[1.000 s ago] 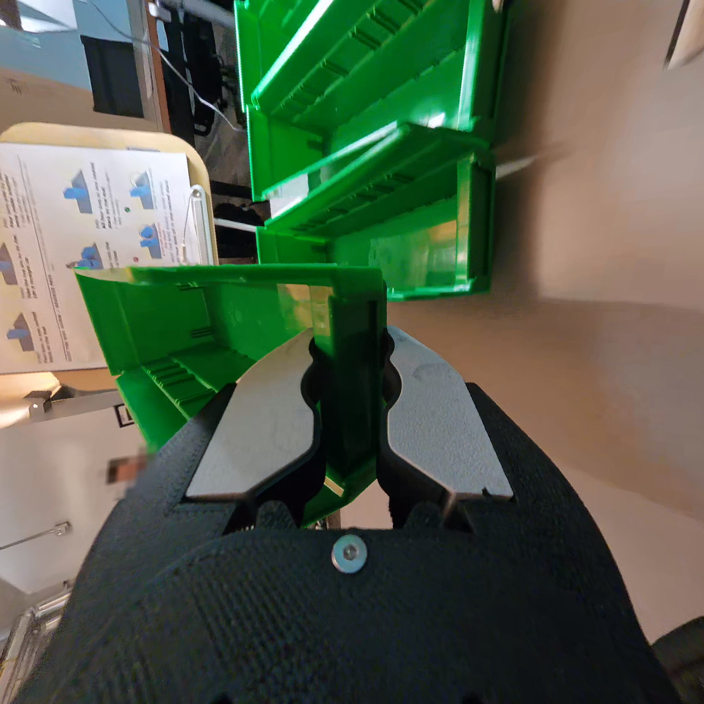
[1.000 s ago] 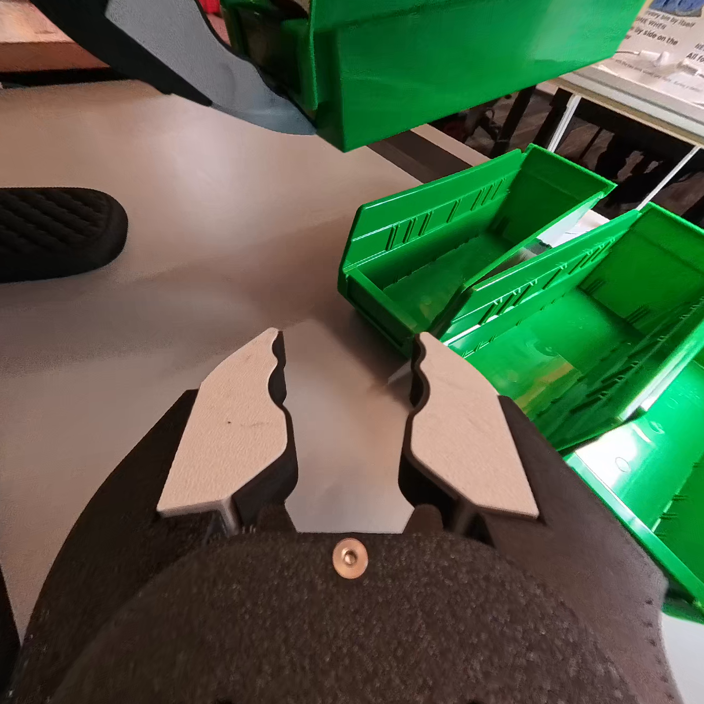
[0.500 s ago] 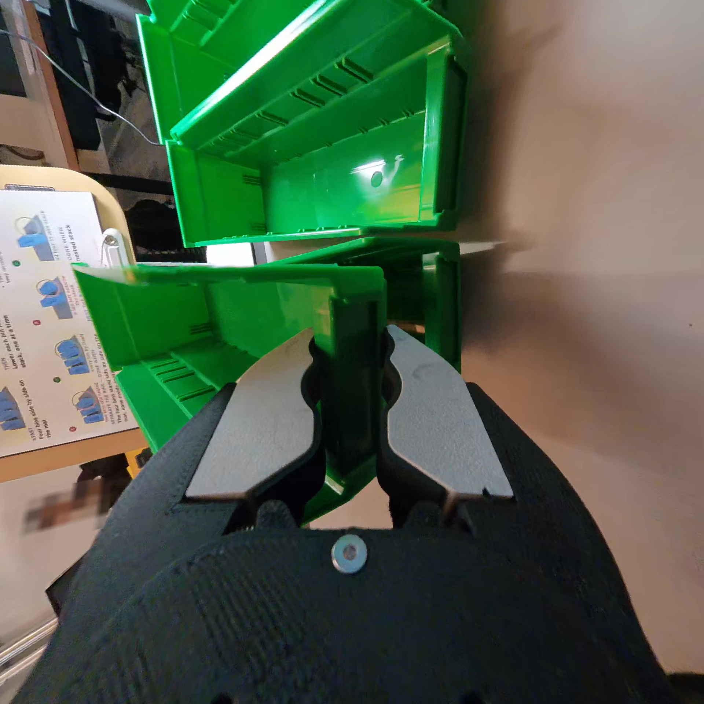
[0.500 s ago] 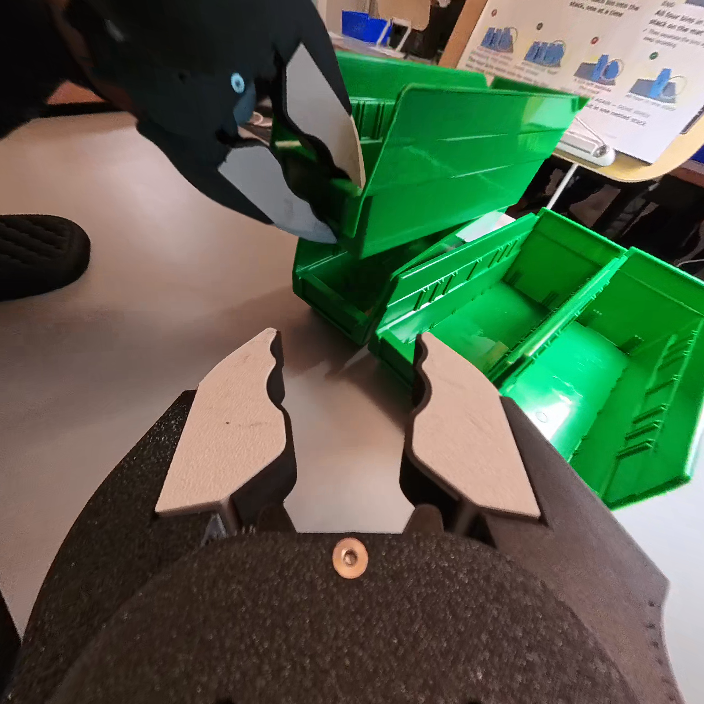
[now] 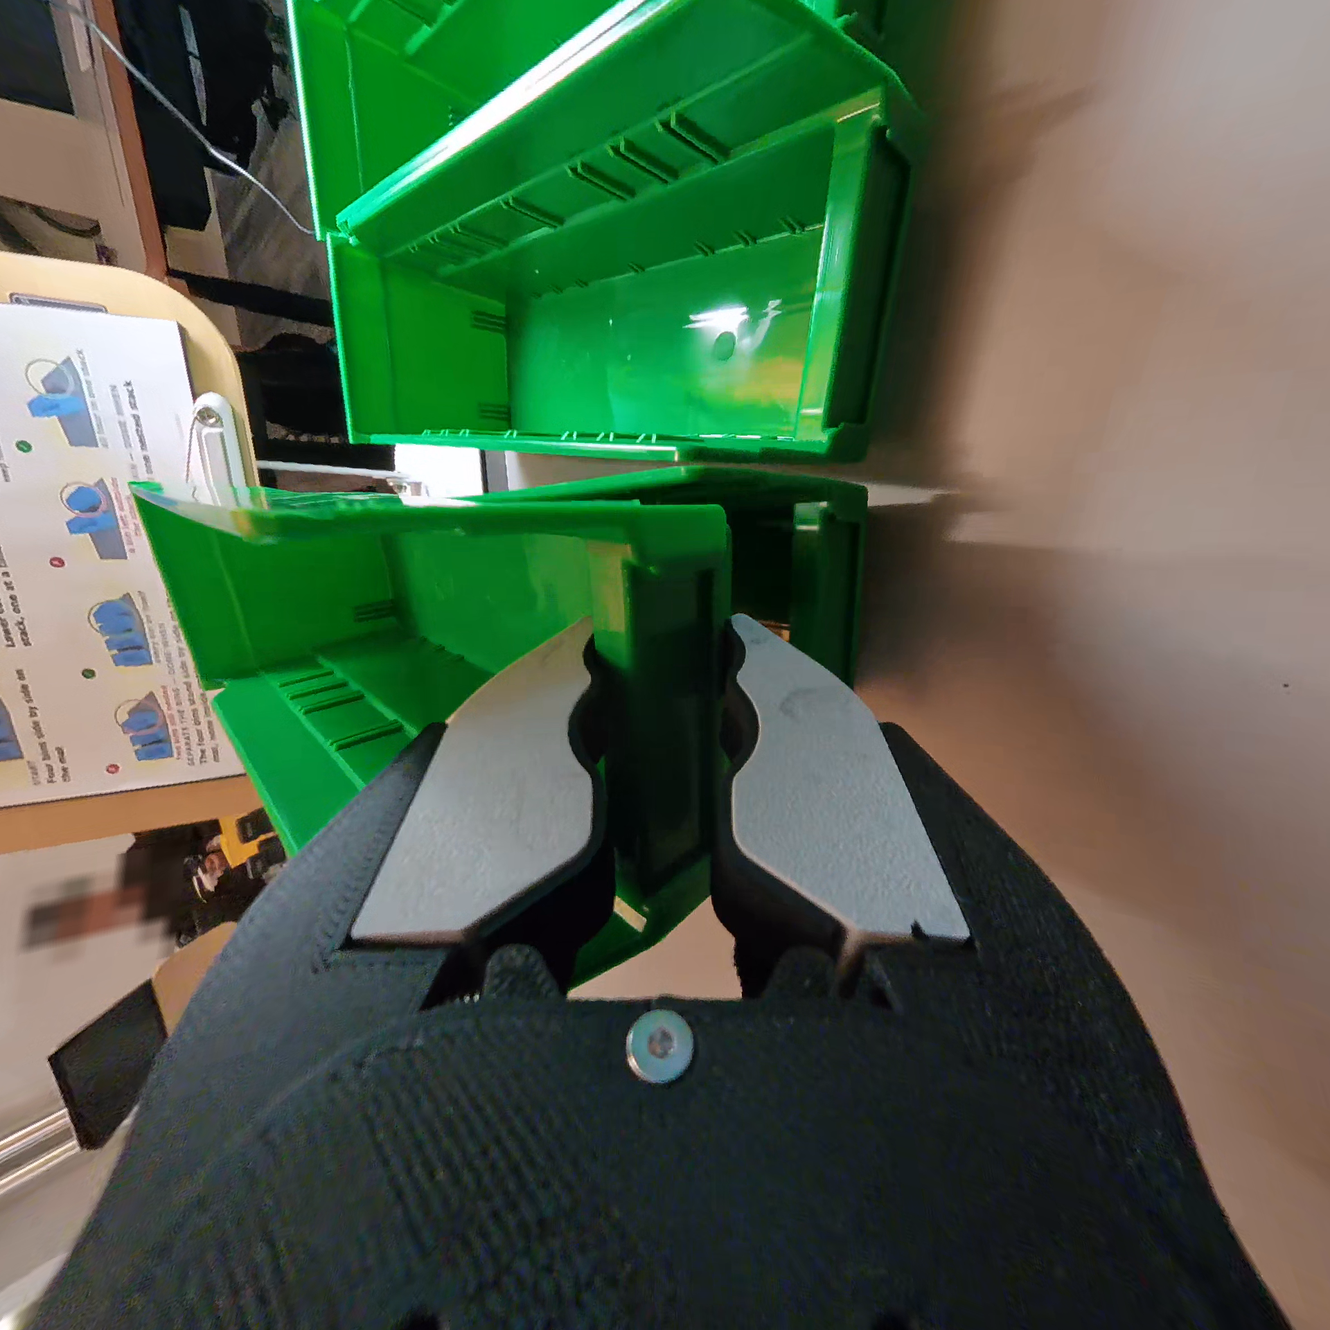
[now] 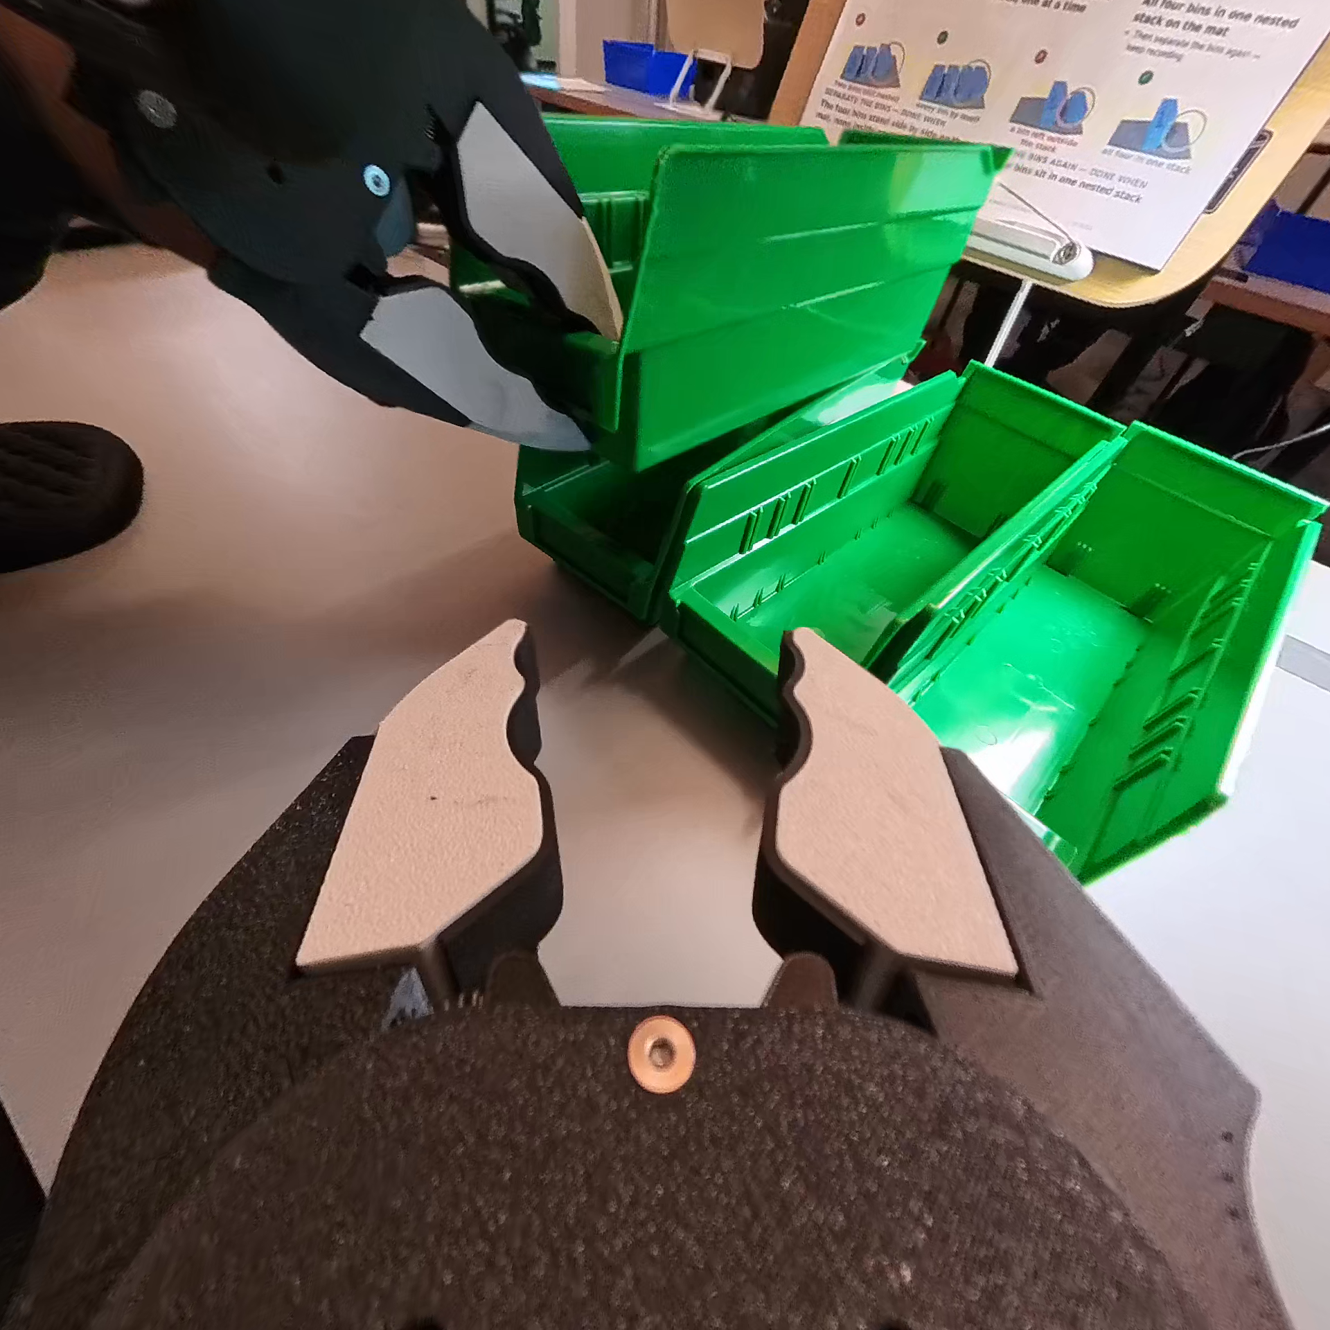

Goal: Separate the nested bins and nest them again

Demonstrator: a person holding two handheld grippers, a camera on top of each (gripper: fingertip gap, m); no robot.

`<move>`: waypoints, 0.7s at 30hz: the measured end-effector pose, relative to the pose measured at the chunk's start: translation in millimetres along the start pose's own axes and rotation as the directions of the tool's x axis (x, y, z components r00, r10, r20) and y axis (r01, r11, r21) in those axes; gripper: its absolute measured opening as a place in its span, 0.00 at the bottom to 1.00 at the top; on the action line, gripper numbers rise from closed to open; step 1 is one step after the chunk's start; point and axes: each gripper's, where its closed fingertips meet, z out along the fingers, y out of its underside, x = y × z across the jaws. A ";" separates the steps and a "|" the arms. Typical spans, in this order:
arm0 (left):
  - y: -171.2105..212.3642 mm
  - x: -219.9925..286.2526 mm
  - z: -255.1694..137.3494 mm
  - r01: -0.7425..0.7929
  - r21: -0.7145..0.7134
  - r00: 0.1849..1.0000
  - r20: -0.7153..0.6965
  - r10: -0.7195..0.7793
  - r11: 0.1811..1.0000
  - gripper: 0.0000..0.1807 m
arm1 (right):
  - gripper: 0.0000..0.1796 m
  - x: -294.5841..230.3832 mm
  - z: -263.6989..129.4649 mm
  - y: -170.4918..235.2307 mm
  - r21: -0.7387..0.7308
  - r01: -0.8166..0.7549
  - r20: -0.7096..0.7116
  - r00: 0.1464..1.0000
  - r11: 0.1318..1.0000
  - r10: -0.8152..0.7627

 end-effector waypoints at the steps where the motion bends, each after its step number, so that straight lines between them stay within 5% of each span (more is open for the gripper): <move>1: 1.2 0.4 -0.7 0.012 -0.002 1.000 0.000 -0.012 1.000 0.16 | 0.35 0.9 -0.1 1.3 -0.001 -0.005 0.003 1.000 1.000 0.005; 16: 10.0 14.2 44.4 0.002 -0.030 1.000 -0.024 -0.003 1.000 0.17 | 0.35 6.9 -6.0 8.2 -0.008 -0.007 -0.019 1.000 1.000 0.007; 21: 8.8 15.5 29.4 -0.007 0.024 1.000 0.018 0.007 1.000 0.26 | 0.35 5.6 -2.4 10.4 -0.016 -0.010 -0.009 1.000 1.000 0.010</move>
